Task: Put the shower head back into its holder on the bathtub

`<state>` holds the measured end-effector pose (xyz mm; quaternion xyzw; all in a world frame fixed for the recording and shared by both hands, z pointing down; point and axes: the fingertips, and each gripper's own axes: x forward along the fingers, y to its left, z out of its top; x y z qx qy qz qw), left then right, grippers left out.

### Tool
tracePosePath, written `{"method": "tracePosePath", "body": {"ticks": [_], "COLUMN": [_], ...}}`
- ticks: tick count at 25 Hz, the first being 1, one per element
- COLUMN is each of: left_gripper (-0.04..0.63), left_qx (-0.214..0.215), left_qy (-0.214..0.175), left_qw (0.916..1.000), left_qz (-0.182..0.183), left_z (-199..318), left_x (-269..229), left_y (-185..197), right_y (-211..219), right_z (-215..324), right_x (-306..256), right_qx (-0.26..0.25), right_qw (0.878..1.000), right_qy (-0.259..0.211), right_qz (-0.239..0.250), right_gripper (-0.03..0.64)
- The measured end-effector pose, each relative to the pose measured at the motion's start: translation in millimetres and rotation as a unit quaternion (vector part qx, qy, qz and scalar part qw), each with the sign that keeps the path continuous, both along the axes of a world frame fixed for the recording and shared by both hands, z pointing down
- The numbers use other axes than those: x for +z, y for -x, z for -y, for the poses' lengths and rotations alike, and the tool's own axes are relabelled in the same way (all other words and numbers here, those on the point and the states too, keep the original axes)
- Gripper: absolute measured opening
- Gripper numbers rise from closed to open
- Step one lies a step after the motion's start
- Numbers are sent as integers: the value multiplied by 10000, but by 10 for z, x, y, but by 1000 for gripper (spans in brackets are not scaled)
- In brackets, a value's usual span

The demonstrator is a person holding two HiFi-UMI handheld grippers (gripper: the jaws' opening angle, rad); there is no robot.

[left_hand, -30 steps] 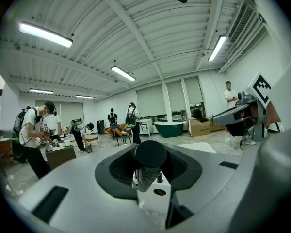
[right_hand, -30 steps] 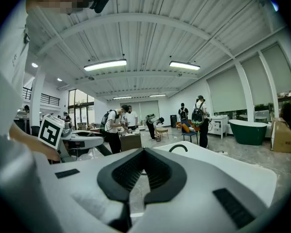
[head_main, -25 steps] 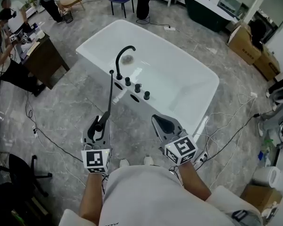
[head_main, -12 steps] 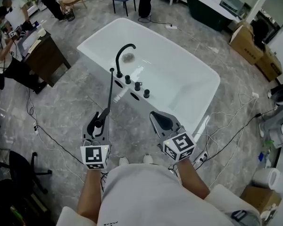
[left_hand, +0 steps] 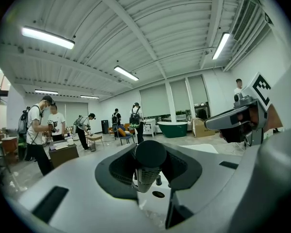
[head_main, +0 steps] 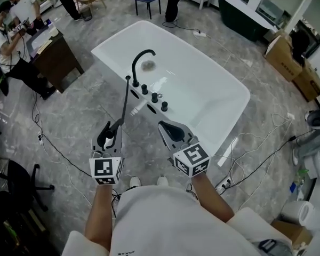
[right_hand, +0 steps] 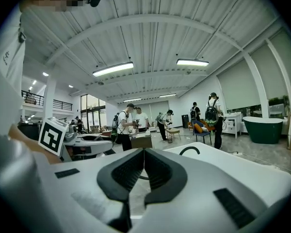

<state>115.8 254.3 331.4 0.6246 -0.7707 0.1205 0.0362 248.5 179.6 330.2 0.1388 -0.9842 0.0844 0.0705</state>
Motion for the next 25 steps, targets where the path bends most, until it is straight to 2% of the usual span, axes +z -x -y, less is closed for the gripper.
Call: {"method": "tracePosePath", "body": {"ticks": [5,15,25], "left_gripper": [137,137,135], "left_qx": [-176,-260,-84], "left_qy": [50,7,-320], "left_qw": [9998,9995,9994], "left_qz": [106,150,44], "left_z": [14,65,220], "left_x": [27,-65,-307], "left_y": [-70,-109,-6], "right_y": [-73,-138,52], "right_z": [-7,22,182], "right_x": [8,-6,-16], "right_qx": [-218,-370,-223], "right_qw": [9996,9993,9997], "right_qy": [-138,-88,-20], "right_qz": [-68,-38,14], "right_gripper": [20,20,20]}}
